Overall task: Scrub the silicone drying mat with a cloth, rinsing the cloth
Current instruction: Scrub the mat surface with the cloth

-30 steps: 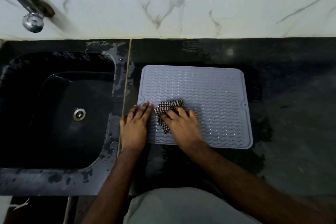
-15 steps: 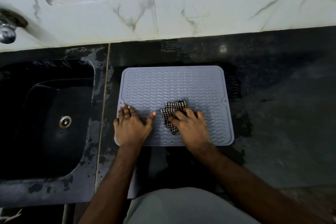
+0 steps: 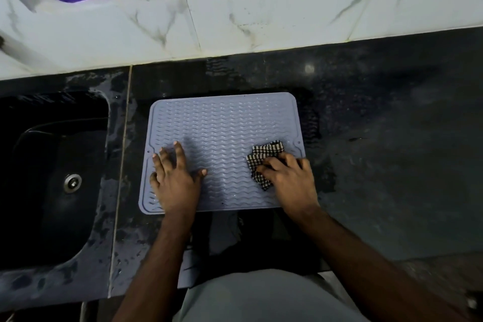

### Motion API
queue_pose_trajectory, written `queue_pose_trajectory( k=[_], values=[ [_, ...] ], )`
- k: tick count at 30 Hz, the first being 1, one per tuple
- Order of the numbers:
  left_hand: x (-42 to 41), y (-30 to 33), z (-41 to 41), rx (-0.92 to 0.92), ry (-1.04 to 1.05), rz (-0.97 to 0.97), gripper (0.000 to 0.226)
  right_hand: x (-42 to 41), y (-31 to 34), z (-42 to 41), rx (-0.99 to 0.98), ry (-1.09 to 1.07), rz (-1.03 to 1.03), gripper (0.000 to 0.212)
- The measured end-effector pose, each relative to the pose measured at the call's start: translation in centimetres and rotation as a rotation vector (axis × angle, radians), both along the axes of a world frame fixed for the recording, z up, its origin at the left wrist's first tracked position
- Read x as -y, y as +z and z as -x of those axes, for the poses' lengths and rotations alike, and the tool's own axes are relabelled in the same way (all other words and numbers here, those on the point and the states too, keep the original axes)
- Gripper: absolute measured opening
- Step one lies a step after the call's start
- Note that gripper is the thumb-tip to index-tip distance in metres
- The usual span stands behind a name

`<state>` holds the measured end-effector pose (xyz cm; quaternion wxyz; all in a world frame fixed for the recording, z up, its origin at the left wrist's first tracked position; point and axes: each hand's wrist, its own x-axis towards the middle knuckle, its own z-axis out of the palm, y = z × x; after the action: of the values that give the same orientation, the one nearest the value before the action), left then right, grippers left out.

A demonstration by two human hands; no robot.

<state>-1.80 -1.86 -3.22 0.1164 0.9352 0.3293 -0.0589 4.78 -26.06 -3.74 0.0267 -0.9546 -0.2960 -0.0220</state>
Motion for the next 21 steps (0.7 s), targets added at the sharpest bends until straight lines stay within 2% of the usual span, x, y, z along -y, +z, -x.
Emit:
queue_pose_trajectory(
  k=[5,13,18,21],
  values=[
    [-0.8,-0.2,0.1,-0.025,0.043,0.113,0.082,2.7,-0.3,-0.7,0.033,-0.053,-0.024,0.031],
    [-0.8,-0.3,-0.2,-0.055,0.037,0.091,0.082,5.3,0.7,-1.8,0.062,-0.125,0.052,0.022],
    [-0.8,-0.6,0.2,-0.030,0.022,0.091,0.080,4.7,3.1,-2.6,0.092,-0.200,0.173,0.015],
    [-1.2,-0.9,1.1,0.047,-0.016,0.104,0.075,3.2,5.0,-3.0,0.006,-0.213,0.078,0.026]
  ],
)
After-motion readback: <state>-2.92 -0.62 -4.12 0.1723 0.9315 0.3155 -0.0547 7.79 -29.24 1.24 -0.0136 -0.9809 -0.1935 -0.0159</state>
